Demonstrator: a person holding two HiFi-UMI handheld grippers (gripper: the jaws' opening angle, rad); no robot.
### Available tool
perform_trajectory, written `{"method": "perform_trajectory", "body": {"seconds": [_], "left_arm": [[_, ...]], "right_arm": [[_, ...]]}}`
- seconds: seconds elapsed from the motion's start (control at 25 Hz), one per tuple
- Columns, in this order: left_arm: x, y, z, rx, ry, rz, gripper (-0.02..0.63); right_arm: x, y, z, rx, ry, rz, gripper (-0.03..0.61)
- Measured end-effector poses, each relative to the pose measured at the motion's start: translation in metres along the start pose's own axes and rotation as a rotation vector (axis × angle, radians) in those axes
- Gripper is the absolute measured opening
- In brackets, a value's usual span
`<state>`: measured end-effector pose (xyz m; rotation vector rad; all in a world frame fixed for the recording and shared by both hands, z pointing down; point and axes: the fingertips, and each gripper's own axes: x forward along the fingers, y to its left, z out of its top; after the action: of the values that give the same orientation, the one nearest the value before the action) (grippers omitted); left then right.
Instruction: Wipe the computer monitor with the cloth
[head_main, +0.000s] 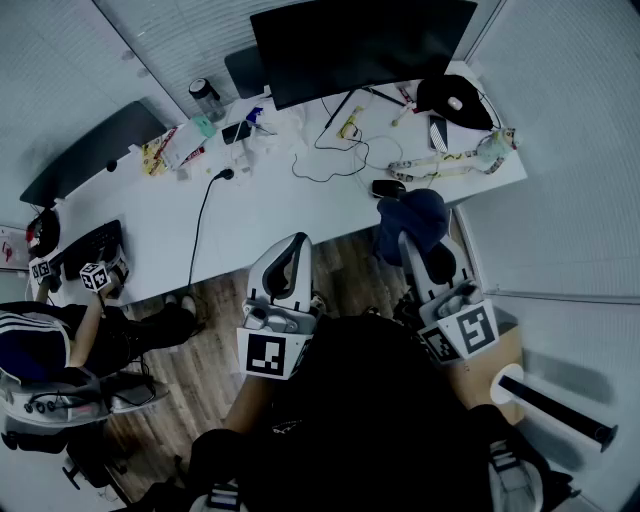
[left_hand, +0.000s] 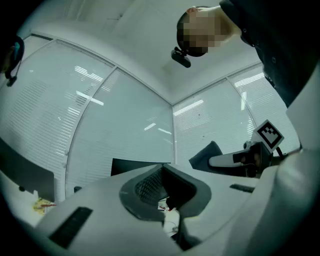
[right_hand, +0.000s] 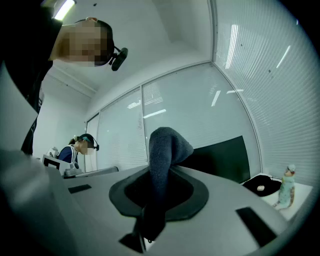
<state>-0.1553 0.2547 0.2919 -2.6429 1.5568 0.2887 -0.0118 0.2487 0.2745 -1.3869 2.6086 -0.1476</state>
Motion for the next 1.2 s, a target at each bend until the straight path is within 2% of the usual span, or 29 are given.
{"method": "perform_trajectory", "body": {"seconds": [0.28, 0.48, 0.68, 0.84, 1.0, 1.2], "left_arm": [[-0.004, -0.055, -0.009, 0.012, 0.063, 0.045, 0.006], [-0.006, -0.093, -0.017, 0.058, 0.103, 0.094, 0.006], [-0.006, -0.123, -0.028, 0.045, 0.115, 0.128, 0.006], [-0.003, -0.145, -0.032, 0.071, 0.122, 0.156, 0.006], [0.002, -0.15, -0.031, 0.062, 0.103, 0.156, 0.006], [0.026, -0.132, -0.026, 0.015, 0.066, 0.128, 0.006]], "right_arm": [[-0.066, -0.023, 0.0, 0.016, 0.061, -0.013, 0.055], [-0.103, -0.044, 0.0, -0.003, 0.086, 0.021, 0.055], [-0.129, -0.068, 0.004, -0.005, 0.094, 0.044, 0.055], [-0.144, -0.085, 0.01, 0.065, 0.078, 0.059, 0.055], [-0.146, -0.089, 0.016, 0.103, 0.047, 0.071, 0.057], [-0.122, -0.099, 0.015, 0.106, 0.051, 0.074, 0.055]]}}
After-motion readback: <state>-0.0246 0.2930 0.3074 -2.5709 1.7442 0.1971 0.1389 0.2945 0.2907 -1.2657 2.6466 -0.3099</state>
